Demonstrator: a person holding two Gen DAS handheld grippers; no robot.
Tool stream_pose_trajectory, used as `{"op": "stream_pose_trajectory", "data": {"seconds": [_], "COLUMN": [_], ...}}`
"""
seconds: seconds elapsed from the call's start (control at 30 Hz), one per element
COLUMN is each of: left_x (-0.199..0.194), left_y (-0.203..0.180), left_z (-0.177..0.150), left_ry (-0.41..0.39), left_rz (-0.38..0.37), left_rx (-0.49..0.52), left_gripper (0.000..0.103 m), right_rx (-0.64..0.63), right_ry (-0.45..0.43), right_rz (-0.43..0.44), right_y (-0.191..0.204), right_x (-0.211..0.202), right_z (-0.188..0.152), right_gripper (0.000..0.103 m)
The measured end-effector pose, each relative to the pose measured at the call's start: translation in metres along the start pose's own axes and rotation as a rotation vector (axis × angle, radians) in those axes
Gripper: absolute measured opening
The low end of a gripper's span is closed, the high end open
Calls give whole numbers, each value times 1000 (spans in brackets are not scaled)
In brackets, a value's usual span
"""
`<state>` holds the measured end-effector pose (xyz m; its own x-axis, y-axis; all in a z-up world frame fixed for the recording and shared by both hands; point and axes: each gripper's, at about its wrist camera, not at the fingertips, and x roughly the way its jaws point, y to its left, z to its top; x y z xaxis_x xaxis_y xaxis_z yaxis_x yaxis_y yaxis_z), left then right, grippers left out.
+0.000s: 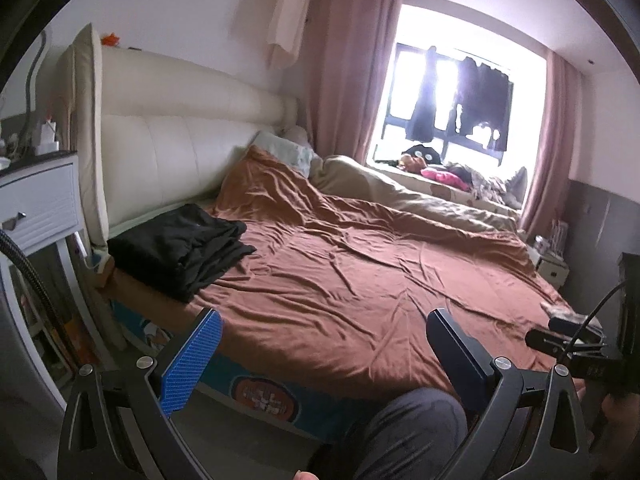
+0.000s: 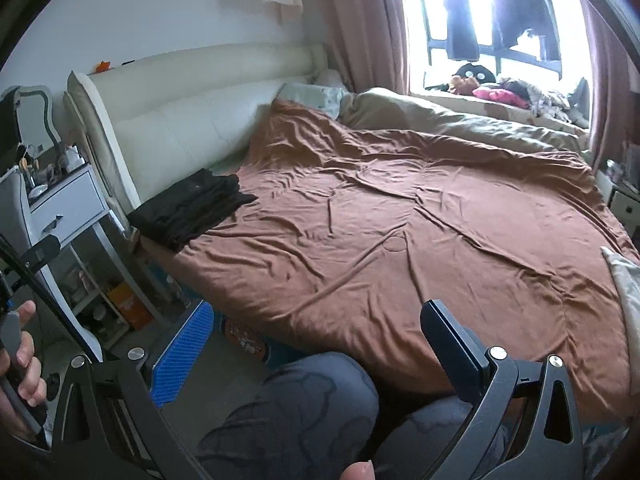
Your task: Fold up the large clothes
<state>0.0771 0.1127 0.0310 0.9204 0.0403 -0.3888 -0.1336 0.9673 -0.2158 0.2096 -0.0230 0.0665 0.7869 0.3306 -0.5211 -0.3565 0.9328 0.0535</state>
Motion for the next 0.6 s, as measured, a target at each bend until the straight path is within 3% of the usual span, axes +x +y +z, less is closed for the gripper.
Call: {"op": "stream_pose_trajectory", "data": {"seconds": [0.23, 0.6], "left_x": [-18, -42], "left_y": [-3, -5], "left_z": [-15, -25], "left_ry": [4, -19], "left_rz": [-23, -40], "left_rx": [31, 42], "left_gripper": [103, 102], "right_rx": [33, 36], "right_ry": [-52, -59], "right_rz": [-20, -18], "right_y": [7, 13], "right_x": [-25, -37], "right_z": [-27, -46], "right_gripper": [103, 103]}}
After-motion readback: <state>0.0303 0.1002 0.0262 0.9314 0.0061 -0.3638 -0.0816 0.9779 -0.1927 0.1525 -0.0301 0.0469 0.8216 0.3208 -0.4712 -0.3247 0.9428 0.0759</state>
